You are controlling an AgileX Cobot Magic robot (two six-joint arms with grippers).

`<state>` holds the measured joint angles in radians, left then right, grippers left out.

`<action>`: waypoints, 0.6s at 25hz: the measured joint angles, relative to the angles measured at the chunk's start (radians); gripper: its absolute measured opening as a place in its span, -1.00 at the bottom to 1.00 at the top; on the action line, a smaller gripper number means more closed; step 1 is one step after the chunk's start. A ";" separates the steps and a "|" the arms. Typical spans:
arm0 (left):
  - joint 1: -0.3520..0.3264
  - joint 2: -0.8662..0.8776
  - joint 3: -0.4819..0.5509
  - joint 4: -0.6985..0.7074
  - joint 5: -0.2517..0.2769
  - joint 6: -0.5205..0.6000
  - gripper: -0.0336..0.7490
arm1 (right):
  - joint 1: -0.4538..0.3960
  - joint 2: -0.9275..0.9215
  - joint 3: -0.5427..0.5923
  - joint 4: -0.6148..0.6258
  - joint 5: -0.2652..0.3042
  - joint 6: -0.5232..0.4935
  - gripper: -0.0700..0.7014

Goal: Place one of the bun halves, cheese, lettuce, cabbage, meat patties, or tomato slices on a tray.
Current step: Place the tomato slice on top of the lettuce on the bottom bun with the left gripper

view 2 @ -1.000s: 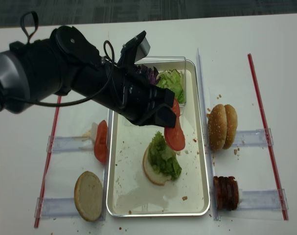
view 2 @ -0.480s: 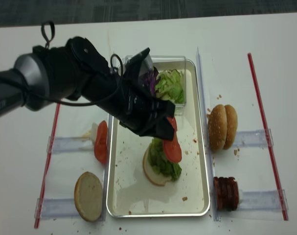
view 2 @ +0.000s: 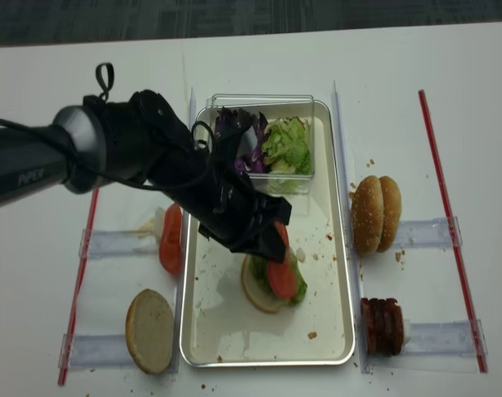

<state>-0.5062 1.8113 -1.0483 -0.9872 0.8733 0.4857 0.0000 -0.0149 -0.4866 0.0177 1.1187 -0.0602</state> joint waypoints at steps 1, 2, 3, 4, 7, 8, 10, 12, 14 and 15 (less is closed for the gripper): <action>0.000 0.005 0.003 0.002 -0.004 0.002 -0.74 | 0.000 0.000 0.000 0.000 0.000 0.000 0.97; 0.000 0.012 0.003 0.005 -0.007 0.004 -0.74 | 0.000 0.000 0.000 0.000 0.000 0.000 0.97; 0.000 0.017 0.006 0.011 -0.010 0.004 -0.74 | 0.000 0.000 0.000 0.000 0.000 0.000 0.97; 0.000 0.020 0.008 0.018 -0.014 0.006 -0.74 | 0.000 0.000 0.000 0.000 0.000 0.000 0.97; 0.000 0.027 0.008 0.022 -0.031 0.008 -0.74 | 0.000 0.000 0.000 0.000 0.000 0.000 0.97; 0.000 0.030 0.008 0.022 -0.033 0.008 -0.74 | 0.000 0.000 0.000 0.000 0.000 0.000 0.97; 0.000 0.035 0.008 0.032 -0.033 0.008 -0.74 | 0.000 0.000 0.000 0.000 0.000 0.000 0.97; 0.000 0.035 0.008 0.041 -0.033 0.008 -0.74 | 0.000 0.000 0.000 0.000 0.000 0.000 0.97; 0.000 0.035 0.008 0.040 -0.033 0.008 -0.74 | 0.000 0.000 0.000 0.000 0.000 0.000 0.97; 0.000 0.035 0.008 0.040 -0.033 0.008 -0.74 | 0.000 0.000 0.000 0.000 0.000 0.000 0.97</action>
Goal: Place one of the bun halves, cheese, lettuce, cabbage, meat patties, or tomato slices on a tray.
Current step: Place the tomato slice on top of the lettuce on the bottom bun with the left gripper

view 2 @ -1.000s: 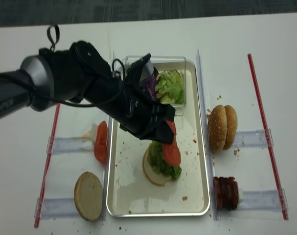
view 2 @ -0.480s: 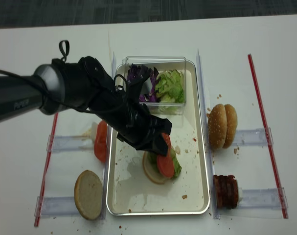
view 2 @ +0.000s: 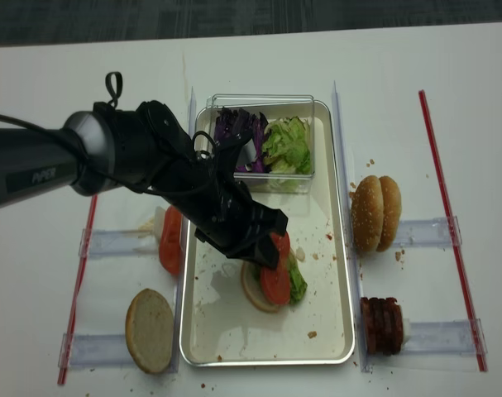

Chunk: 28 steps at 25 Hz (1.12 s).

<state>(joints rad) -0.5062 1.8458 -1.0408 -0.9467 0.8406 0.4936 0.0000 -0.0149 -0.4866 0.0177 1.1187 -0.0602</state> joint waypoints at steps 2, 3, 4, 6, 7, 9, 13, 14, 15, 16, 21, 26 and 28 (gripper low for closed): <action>0.000 0.000 0.000 0.000 0.000 0.000 -0.74 | 0.000 0.000 0.000 0.000 0.000 0.000 0.97; 0.000 0.000 0.000 0.000 0.000 0.000 -0.74 | 0.000 0.000 0.000 0.000 0.000 0.002 0.97; 0.000 0.000 0.000 0.001 0.000 0.000 -0.72 | 0.000 0.000 0.000 0.000 0.000 0.003 0.97; 0.000 0.000 0.000 0.001 0.000 0.000 -0.66 | 0.000 0.000 0.000 0.000 0.000 0.003 0.97; 0.000 0.000 0.000 0.001 0.000 0.000 -0.61 | 0.000 0.000 0.000 0.000 0.000 0.003 0.97; 0.000 0.000 0.000 0.001 0.000 0.000 -0.52 | 0.000 0.000 0.000 0.000 0.000 0.003 0.97; 0.000 0.000 0.000 0.002 0.000 0.000 -0.25 | 0.000 0.000 0.000 0.000 -0.002 0.003 0.97; 0.000 0.000 0.000 0.002 0.000 0.000 -0.16 | 0.000 0.000 0.000 0.000 -0.002 0.003 0.97; 0.000 0.000 0.000 0.002 0.000 0.000 -0.10 | 0.000 0.000 0.000 0.000 -0.002 0.003 0.97; 0.000 0.000 0.000 0.002 0.000 0.000 -0.04 | 0.000 0.000 0.000 0.000 -0.002 0.003 0.97; 0.000 0.000 0.000 0.036 -0.002 -0.025 0.06 | 0.000 0.000 0.000 0.000 -0.002 0.003 0.97; 0.000 0.000 0.000 0.052 -0.017 -0.043 0.17 | 0.000 0.000 0.000 0.000 -0.002 0.003 0.97; 0.000 0.000 0.000 0.055 -0.023 -0.045 0.26 | 0.000 0.000 0.000 0.000 -0.002 0.003 0.97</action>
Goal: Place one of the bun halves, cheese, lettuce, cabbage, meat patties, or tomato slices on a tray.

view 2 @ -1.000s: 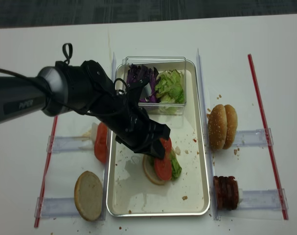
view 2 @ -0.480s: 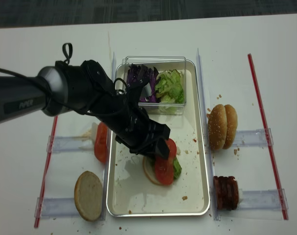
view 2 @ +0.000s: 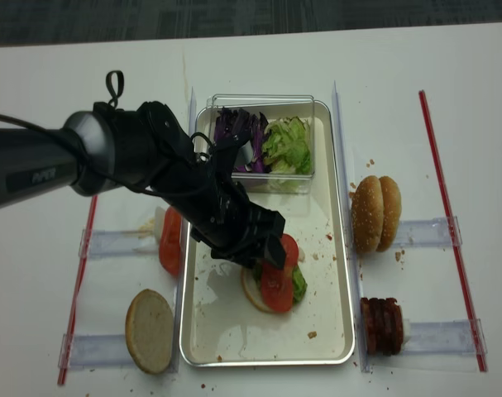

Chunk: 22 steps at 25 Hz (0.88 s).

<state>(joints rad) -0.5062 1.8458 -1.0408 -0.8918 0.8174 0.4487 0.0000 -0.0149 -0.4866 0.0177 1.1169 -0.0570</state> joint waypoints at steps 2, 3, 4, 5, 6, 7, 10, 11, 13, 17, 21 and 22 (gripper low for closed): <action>0.000 -0.003 0.000 0.007 -0.006 -0.004 0.31 | 0.000 0.000 0.000 0.000 0.000 0.000 0.97; 0.000 -0.004 0.000 0.014 -0.008 -0.006 0.33 | 0.000 0.000 0.000 0.000 0.000 0.000 0.97; 0.000 -0.012 0.000 0.023 -0.013 -0.008 0.34 | 0.000 0.000 0.000 0.000 0.000 0.000 0.97; 0.000 -0.019 0.000 0.026 -0.014 -0.010 0.35 | 0.000 0.000 0.000 0.000 0.000 0.000 0.97; 0.000 -0.029 0.000 0.027 -0.016 -0.012 0.35 | 0.000 0.000 0.000 0.000 0.000 0.000 0.97; 0.000 -0.035 0.000 0.027 -0.016 -0.014 0.35 | 0.000 0.000 0.000 0.000 0.000 0.000 0.97; 0.000 -0.060 0.000 0.029 -0.016 -0.016 0.35 | 0.000 0.000 0.000 0.000 0.000 0.000 0.97; 0.000 -0.067 0.000 0.031 -0.016 -0.018 0.36 | 0.000 0.000 0.000 0.000 0.000 0.000 0.97; 0.000 -0.082 0.000 0.031 -0.016 -0.023 0.36 | 0.000 0.000 0.000 0.000 0.000 0.000 0.97; 0.000 -0.124 0.000 0.036 -0.016 -0.027 0.36 | 0.000 0.000 0.000 0.000 0.000 0.000 0.97; 0.000 -0.178 0.000 0.038 -0.014 -0.029 0.36 | 0.000 0.000 0.000 0.000 0.000 0.000 0.97; 0.000 -0.193 0.000 0.039 -0.014 -0.029 0.36 | 0.000 0.000 0.000 0.000 0.000 0.000 0.97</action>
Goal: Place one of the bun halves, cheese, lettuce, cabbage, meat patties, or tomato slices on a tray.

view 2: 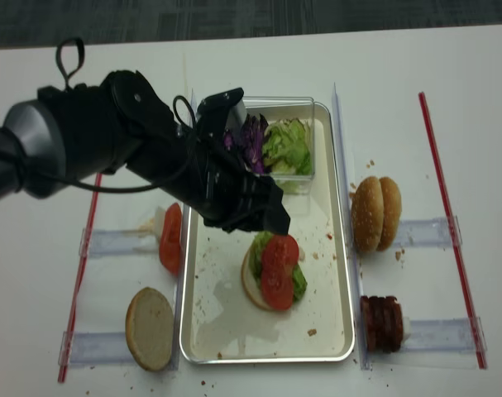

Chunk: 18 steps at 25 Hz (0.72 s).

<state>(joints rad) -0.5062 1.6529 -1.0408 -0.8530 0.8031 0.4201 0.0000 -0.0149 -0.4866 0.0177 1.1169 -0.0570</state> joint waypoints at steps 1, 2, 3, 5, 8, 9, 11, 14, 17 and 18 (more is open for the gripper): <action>0.000 -0.014 0.000 0.002 0.002 0.000 0.36 | 0.000 0.000 0.000 0.000 0.000 0.000 0.97; 0.000 -0.025 0.000 0.002 0.002 -0.001 0.36 | 0.000 0.000 0.000 0.000 0.000 0.000 0.97; 0.000 -0.038 0.000 0.004 0.004 -0.001 0.36 | 0.000 0.000 0.000 0.000 0.000 0.000 0.97; 0.000 -0.059 0.000 0.005 0.005 -0.002 0.36 | 0.000 0.000 0.000 0.000 0.000 0.000 0.97; 0.000 -0.084 0.000 0.006 0.009 -0.005 0.36 | 0.000 0.000 0.000 0.000 0.000 0.000 0.97; 0.000 -0.091 0.001 0.006 0.011 -0.006 0.36 | 0.000 0.000 0.000 0.000 0.000 0.000 0.97; 0.000 -0.103 0.001 0.007 0.012 -0.011 0.36 | 0.000 0.000 0.000 0.000 0.000 0.000 0.97; 0.000 -0.111 0.001 0.009 0.013 -0.021 0.36 | 0.000 0.000 0.000 0.000 0.000 -0.002 0.97; 0.000 -0.111 0.002 0.022 0.015 -0.028 0.36 | 0.000 0.000 0.000 0.000 0.000 -0.002 0.97; 0.000 -0.111 0.002 0.038 0.015 -0.038 0.36 | 0.000 0.000 0.000 0.000 0.000 -0.002 0.97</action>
<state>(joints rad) -0.5062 1.5419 -1.0386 -0.8151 0.8177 0.3823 0.0000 -0.0149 -0.4866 0.0177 1.1169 -0.0589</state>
